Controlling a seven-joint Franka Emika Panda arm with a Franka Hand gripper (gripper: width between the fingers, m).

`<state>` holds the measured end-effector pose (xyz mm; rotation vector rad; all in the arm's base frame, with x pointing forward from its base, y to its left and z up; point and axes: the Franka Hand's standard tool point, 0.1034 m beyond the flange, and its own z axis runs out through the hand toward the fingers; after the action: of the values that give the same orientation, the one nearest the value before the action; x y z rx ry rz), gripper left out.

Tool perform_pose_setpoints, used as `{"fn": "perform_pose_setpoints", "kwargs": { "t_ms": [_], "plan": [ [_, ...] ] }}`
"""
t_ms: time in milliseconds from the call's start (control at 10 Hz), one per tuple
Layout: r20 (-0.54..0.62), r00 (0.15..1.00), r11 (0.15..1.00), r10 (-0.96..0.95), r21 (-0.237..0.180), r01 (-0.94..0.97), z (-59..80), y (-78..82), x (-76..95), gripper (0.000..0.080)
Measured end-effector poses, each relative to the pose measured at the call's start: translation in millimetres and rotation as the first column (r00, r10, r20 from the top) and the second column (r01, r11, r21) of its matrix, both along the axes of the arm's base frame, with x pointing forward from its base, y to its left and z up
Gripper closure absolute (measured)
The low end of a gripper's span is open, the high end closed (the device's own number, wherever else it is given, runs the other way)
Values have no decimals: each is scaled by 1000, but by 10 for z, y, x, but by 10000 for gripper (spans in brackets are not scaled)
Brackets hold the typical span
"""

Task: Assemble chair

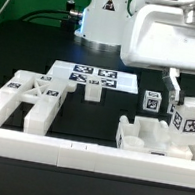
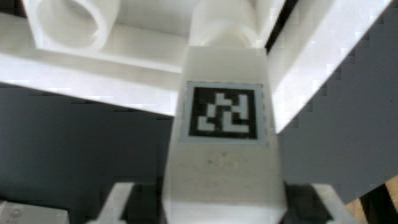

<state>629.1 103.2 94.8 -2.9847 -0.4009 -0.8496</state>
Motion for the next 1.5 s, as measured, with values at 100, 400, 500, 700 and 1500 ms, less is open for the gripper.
{"fn": "perform_pose_setpoints", "kwargs": {
  "t_ms": [100, 400, 500, 700, 1500],
  "plan": [
    [-4, 1000, 1000, 0, -1, 0, -23, -1, -9, 514],
    [18, 1000, 1000, 0, 1, 0, -31, 6, 5, 504],
    [18, 1000, 1000, 0, 1, 0, -31, 6, 5, 504],
    [6, 1000, 1000, 5, -2, -5, -32, 7, 6, 196],
    [-51, 999, 1000, 7, -3, -7, 304, -8, 68, 150]
  ]
}}
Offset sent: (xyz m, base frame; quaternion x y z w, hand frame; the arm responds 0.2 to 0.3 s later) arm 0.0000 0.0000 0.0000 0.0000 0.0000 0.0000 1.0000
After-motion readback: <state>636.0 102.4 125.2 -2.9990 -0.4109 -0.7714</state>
